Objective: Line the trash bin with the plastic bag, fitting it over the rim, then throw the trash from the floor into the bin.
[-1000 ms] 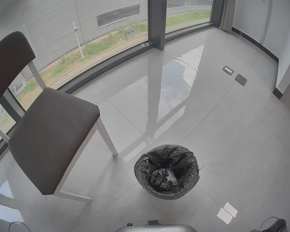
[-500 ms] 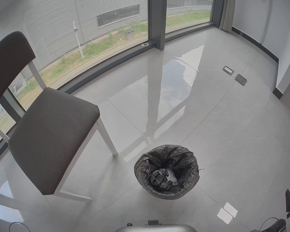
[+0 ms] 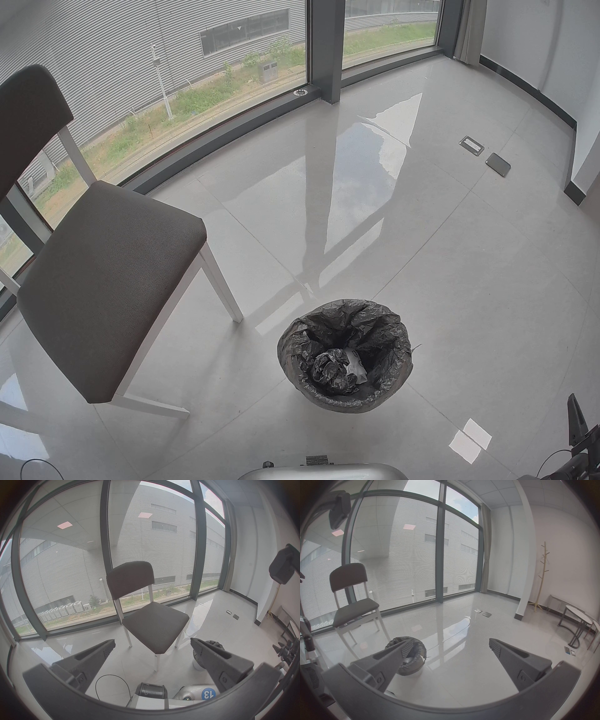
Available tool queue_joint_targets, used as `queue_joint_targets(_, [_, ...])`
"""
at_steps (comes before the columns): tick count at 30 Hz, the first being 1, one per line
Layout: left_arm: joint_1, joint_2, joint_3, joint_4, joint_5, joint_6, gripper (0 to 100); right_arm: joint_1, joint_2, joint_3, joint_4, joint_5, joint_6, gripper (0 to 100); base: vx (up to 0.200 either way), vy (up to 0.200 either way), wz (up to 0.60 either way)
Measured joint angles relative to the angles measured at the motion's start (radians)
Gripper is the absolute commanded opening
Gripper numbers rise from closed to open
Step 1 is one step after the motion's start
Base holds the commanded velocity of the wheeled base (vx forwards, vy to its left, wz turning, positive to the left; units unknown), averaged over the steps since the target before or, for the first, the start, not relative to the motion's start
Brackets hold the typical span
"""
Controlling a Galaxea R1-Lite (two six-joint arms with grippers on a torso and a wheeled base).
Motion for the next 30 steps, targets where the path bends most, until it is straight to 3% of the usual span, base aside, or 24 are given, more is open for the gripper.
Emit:
queue_joint_targets(4, [0.001,-0.015,0.008,0.005,-0.002,0.0,100,-0.001,-0.004,0.002,0.0,-0.118,-0.011,100,0.0,0.0,0.0])
queue_joint_targets(6, [0.001,-0.021,0.016,0.006,-0.002,0.001,100,-0.001,-0.005,0.003,0.0,-0.139,-0.018,100,0.0,0.0,0.0])
queue_joint_targets(9, [0.001,-0.026,0.037,-0.003,-0.008,0.004,100,-0.001,-0.006,0.003,0.0,-0.104,-0.028,100,0.0,0.0,0.0])
queue_joint_targets(13, [-0.004,-0.032,0.084,-0.046,-0.051,0.026,100,-0.001,-0.006,0.003,-0.004,0.034,-0.037,100,0.0,0.0,0.0])
queue_joint_targets(16, [-0.021,-0.034,0.103,-0.055,-0.064,0.033,100,-0.001,-0.006,0.003,-0.006,0.061,-0.036,100,0.0,0.0,0.0])
queue_joint_targets(18, [-0.043,-0.039,0.114,-0.056,-0.07,0.035,100,-0.001,-0.006,0.003,-0.007,0.043,-0.034,100,0.0,0.0,0.0])
queue_joint_targets(23, [-0.112,-0.077,0.176,-0.048,-0.064,0.036,100,-0.001,-0.006,0.003,-0.009,-0.075,-0.025,100,0.0,0.0,0.0])
queue_joint_targets(30, [-0.15,-0.11,0.356,-0.201,-0.049,0.024,100,-0.001,-0.006,0.003,-0.009,-0.094,-0.011,100,0.0,0.0,0.0])
